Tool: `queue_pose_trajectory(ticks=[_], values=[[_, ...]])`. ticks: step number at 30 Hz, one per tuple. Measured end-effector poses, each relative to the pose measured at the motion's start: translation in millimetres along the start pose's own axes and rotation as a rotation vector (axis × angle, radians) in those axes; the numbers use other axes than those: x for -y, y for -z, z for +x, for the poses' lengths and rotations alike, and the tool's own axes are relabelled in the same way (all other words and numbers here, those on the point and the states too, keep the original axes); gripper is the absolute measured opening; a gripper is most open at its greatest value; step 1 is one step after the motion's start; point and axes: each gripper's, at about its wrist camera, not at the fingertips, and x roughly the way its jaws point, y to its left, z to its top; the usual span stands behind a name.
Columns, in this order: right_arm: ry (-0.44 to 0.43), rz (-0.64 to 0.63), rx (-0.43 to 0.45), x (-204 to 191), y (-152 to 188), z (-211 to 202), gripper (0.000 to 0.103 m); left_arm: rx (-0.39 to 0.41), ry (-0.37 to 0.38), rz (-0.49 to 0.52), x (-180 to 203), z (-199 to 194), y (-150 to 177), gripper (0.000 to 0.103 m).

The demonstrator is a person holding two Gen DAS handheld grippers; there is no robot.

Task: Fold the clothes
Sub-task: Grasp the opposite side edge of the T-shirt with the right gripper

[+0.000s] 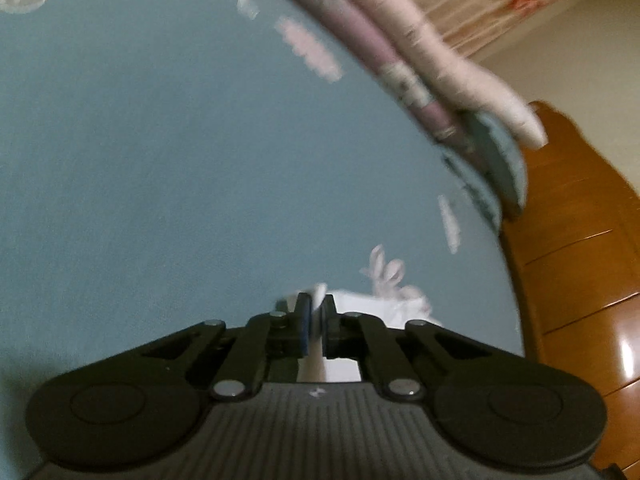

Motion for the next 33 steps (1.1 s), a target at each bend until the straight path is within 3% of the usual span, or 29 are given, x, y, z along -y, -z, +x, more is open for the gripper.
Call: queue_pose_trajectory(ticks=[5, 7, 11, 13, 19, 25, 29, 31, 32, 33], values=[[0.009, 0.011, 0.006, 4.7, -1.5, 0.8, 0.103, 0.005, -0.114, -0.055, -20.3, -1.7, -4.3, 0.003], [0.0, 0.034, 0.015, 9.8, -3.1, -2.0, 0.103, 0.018, -0.119, -0.032, -15.0, -11.4, -4.3, 0.006], [-0.019, 0.116, 0.043, 31.3, -7.3, -10.2, 0.103, 0.011, -0.104, 0.038, 8.5, -33.7, 2.6, 0.027], [-0.016, 0.165, 0.067, 45.9, -10.7, -15.2, 0.101, -0.013, -0.092, 0.101, 23.9, -40.9, 9.7, 0.029], [-0.049, 0.459, 0.129, 112.0, -9.6, -19.9, 0.082, -0.094, -0.067, 0.331, 68.4, -47.4, 47.9, 0.038], [-0.148, 0.759, 0.218, 163.4, 11.1, -16.8, 0.073, -0.15, -0.078, 0.399, 82.5, -47.8, 79.4, 0.038], [-0.151, 0.83, 0.293, 179.7, 10.7, -9.4, 0.057, -0.164, -0.11, 0.365, 78.5, -58.0, 90.9, 0.038], [-0.123, 0.832, 0.291, 183.3, 11.0, -9.0, 0.036, -0.173, -0.133, 0.369, 79.7, -61.2, 96.8, 0.038], [-0.091, 0.815, 0.276, 183.5, 11.1, -9.8, 0.013, -0.175, -0.14, 0.373, 81.0, -62.5, 99.0, 0.038], [-0.079, 0.803, 0.269, 183.6, 12.0, -10.7, 0.01, -0.179, -0.146, 0.379, 82.2, -65.1, 101.6, 0.038]])
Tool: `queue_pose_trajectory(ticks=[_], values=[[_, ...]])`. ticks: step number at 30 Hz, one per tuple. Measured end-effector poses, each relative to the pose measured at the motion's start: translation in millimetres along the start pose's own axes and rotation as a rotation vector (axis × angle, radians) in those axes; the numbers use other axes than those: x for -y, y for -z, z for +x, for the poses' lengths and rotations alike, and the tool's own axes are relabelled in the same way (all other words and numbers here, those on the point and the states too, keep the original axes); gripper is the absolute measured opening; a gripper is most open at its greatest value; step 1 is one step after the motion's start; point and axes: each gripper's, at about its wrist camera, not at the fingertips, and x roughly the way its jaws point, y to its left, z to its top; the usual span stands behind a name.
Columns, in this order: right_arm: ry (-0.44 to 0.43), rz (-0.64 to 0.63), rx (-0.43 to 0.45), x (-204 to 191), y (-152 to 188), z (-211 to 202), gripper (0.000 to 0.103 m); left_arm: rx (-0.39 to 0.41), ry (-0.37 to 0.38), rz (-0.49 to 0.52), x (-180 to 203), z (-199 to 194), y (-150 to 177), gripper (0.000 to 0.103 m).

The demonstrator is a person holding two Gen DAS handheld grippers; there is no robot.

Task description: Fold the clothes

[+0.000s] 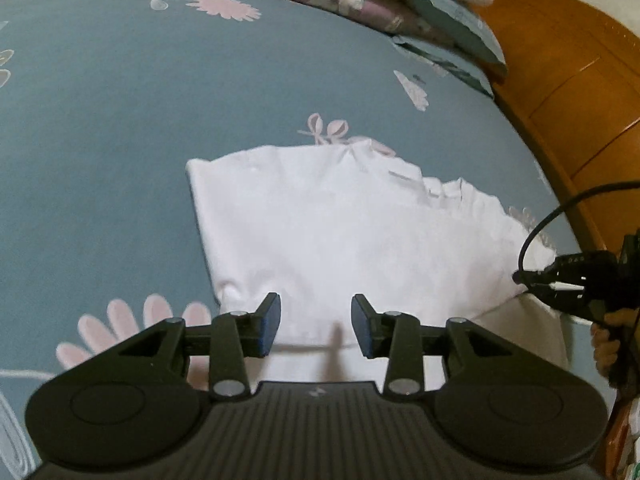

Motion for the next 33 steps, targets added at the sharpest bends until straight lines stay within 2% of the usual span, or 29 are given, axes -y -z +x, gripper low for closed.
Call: queue_pose_trajectory(ticks=[4, 9, 13, 15, 21, 26, 30, 33], values=[[-0.04, -0.005, 0.018, 1.8, -0.7, -12.3, 0.01, -0.011, -0.019, 0.053, 10.4, -2.4, 6.4, 0.038], [-0.015, -0.025, 0.001, 1.5, -0.5, -12.2, 0.01, -0.039, -0.036, 0.133, 22.5, 7.7, 15.3, 0.039], [0.027, -0.054, -0.005, 0.5, 3.0, -11.7, 0.011, -0.081, -0.119, 0.184, 25.6, 19.1, 22.8, 0.04], [0.064, -0.087, -0.003, -4.7, 4.9, -14.5, 0.019, -0.079, -0.123, 0.182, 23.5, 13.6, 25.3, 0.039], [0.152, -0.457, 0.047, -67.8, 20.0, -44.1, 0.024, -0.062, -0.152, 0.187, 15.8, -7.7, 34.2, 0.045], [-0.02, -0.812, -0.019, -153.3, 64.0, -20.2, 0.023, 0.007, -0.232, 0.1, -10.7, -30.2, 33.7, 0.057], [-0.181, -1.002, -0.093, -217.6, 115.3, 22.0, 0.019, 0.056, -0.295, 0.027, -43.6, -46.3, 32.7, 0.062], [-0.222, -1.094, -0.136, -249.7, 148.9, 54.7, 0.018, 0.073, -0.322, -0.017, -68.3, -50.9, 34.3, 0.063]])
